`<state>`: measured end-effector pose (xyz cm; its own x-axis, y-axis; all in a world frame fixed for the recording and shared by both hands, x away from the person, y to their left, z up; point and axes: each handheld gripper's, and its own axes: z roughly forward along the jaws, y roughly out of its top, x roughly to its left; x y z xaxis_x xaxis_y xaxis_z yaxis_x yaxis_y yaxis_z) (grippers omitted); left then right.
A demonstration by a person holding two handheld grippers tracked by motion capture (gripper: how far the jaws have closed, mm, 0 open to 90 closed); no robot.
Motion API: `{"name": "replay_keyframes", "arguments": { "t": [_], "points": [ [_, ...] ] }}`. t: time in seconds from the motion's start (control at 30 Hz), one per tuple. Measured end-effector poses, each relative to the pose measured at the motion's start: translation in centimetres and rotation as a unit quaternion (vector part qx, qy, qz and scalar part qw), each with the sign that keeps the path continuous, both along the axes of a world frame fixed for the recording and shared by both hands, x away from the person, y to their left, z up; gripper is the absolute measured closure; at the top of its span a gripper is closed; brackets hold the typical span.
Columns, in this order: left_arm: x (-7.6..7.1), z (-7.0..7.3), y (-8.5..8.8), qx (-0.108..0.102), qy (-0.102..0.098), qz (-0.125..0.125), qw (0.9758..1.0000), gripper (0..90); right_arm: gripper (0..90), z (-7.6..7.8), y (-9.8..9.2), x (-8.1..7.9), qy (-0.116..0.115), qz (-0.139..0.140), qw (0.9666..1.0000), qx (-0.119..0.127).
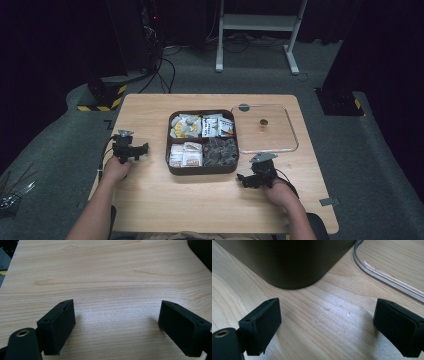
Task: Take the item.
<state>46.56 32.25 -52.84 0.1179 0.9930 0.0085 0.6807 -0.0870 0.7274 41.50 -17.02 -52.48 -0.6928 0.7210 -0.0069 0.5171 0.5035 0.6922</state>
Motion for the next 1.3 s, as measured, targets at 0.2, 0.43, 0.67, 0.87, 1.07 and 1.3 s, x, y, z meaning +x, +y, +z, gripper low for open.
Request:
{"name": "replay_keyframes", "arguments": {
  "t": [0.2,0.43,0.67,0.87,1.07,1.3],
  "points": [
    [0.0,0.0,0.0,-0.002,0.0,0.006,1.0,13.9,7.8,0.0,0.0,0.0,0.0,0.0,1.0,0.0],
    [0.0,0.0,0.0,-0.001,0.001,0.012,0.9999,12.7,7.8,0.0,0.0,0.0,0.0,0.0,1.0,0.0],
    [0.1,0.0,0.0,0.001,0.004,0.018,0.9998,9.9,7.8,0.0,0.0,0.0,-0.001,0.001,1.0,0.0],
    [0.2,0.4,0.0,0.003,0.021,0.016,0.9996,13.8,7.8,0.0,0.0,0.0,-0.002,0.001,1.0,0.0],
    [0.4,1.0,-0.1,0.017,0.042,0.005,0.9989,19.4,7.8,0.0,0.0,0.0,-0.001,0.001,1.0,-0.001],
    [0.5,2.0,-0.4,0.003,0.053,-0.022,0.9984,19.0,7.8,0.0,0.0,0.0,-0.001,0.001,1.0,-0.001]
  ]
}}
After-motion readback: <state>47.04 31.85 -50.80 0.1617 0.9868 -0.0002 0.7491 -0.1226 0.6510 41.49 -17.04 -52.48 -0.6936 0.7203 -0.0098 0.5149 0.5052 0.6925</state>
